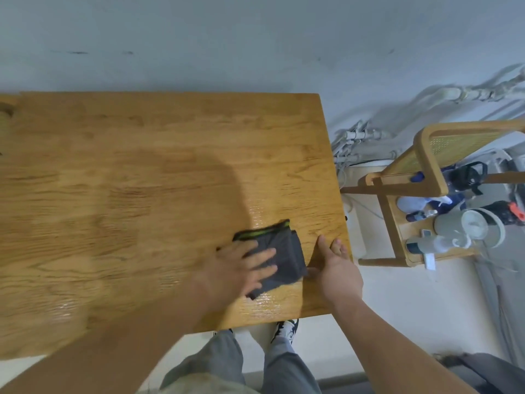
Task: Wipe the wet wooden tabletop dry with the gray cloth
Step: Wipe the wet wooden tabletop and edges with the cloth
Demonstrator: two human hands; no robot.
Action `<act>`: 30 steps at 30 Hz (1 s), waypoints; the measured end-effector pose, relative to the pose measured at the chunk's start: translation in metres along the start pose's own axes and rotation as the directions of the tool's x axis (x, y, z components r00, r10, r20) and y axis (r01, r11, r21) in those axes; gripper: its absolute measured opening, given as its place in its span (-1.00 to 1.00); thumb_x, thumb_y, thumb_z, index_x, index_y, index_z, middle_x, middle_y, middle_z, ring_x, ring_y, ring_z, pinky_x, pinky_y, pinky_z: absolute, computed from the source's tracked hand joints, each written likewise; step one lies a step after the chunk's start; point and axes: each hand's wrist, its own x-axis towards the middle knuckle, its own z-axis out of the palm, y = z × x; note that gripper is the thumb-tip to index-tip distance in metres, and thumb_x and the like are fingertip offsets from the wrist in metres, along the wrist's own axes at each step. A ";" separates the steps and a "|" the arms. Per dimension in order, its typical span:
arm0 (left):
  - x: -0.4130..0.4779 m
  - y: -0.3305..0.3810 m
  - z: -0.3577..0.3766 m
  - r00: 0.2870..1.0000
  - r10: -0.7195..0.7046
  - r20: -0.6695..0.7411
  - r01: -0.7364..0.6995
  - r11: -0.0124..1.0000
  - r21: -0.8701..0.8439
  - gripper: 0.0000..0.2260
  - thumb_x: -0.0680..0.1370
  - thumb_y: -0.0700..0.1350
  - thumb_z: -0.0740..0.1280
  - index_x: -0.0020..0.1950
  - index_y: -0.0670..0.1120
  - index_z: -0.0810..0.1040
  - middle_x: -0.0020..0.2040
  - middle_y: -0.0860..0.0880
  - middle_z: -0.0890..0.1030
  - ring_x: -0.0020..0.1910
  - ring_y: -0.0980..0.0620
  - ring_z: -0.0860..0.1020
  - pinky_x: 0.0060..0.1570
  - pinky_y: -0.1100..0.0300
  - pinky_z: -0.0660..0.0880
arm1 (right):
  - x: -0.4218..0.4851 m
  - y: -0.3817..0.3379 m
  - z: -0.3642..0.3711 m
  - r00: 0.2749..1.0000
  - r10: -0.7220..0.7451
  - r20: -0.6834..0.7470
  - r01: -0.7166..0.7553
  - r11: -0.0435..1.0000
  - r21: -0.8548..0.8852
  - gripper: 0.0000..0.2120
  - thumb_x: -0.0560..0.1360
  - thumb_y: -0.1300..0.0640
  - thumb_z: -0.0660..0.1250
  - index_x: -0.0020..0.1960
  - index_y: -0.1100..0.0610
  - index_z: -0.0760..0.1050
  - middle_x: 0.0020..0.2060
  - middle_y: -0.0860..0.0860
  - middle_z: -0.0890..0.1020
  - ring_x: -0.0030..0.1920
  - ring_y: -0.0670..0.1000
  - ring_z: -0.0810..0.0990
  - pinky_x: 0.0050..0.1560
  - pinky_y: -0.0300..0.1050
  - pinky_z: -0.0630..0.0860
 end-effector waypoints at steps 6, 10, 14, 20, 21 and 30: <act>0.016 -0.006 -0.021 0.692 -0.722 0.025 0.695 0.656 -0.294 -0.53 0.69 0.20 -0.02 0.63 0.24 0.11 0.68 0.09 0.04 0.53 -0.17 0.15 0.46 -0.15 0.27 | -0.002 0.008 0.002 0.999 -0.037 0.008 0.037 0.998 0.050 -0.17 0.56 -0.19 0.35 0.65 -0.15 -0.07 0.66 0.04 -0.01 0.64 0.06 -0.05 0.48 0.05 0.30; 0.031 0.090 -0.016 0.688 -0.725 -0.029 0.688 0.664 -0.292 -0.49 0.68 0.22 0.00 0.63 0.17 0.12 0.67 0.02 0.09 0.49 -0.25 0.20 0.42 -0.23 0.20 | -0.007 0.026 -0.010 0.992 -0.124 -0.013 0.125 0.988 0.089 -0.29 0.52 -0.14 0.39 0.58 -0.18 0.17 0.64 -0.03 0.13 0.59 0.06 0.20 0.38 0.00 0.42; 0.029 0.121 0.005 0.920 -0.384 -0.075 0.367 0.913 -0.178 -0.48 0.63 0.29 0.09 0.57 0.18 0.26 0.62 0.02 0.25 0.41 -0.24 0.36 0.36 -0.22 0.29 | 0.001 0.058 -0.031 0.984 -0.160 0.074 0.117 0.908 0.403 -0.40 0.52 0.03 0.39 0.53 -0.06 0.36 0.46 -0.10 0.47 0.35 0.02 0.53 0.29 -0.15 0.46; 0.045 0.067 -0.018 0.657 -0.753 0.041 0.737 0.630 -0.246 -0.54 0.68 0.25 -0.03 0.60 0.29 0.11 0.66 0.08 0.09 0.49 -0.20 0.21 0.44 -0.19 0.23 | -0.003 0.096 -0.038 0.984 -0.155 0.082 0.066 0.761 0.645 -0.62 0.64 0.15 0.26 0.46 0.09 0.46 0.31 -0.03 0.58 0.32 -0.05 0.51 0.33 -0.19 0.37; 0.054 0.074 -0.022 0.532 -0.844 0.067 0.818 0.492 -0.298 -0.53 0.68 0.24 -0.04 0.61 0.27 0.08 0.66 0.07 0.06 0.51 -0.22 0.17 0.46 -0.20 0.21 | -0.006 0.100 -0.037 0.984 -0.156 0.086 0.061 0.748 0.661 -0.63 0.65 0.16 0.25 0.45 0.10 0.46 0.27 -0.03 0.58 0.25 -0.08 0.51 0.27 -0.23 0.37; 0.125 0.219 -0.038 0.680 -0.732 0.040 0.701 0.632 -0.330 -0.26 0.53 0.45 0.03 0.63 0.16 -0.02 0.63 -0.06 0.00 0.50 -0.28 0.09 0.40 -0.24 0.15 | -0.010 0.141 -0.027 0.991 -0.072 0.113 -0.037 0.661 0.750 -0.65 0.66 0.14 0.23 0.43 0.16 0.47 0.23 0.01 0.61 0.20 0.00 0.57 0.32 -0.08 0.47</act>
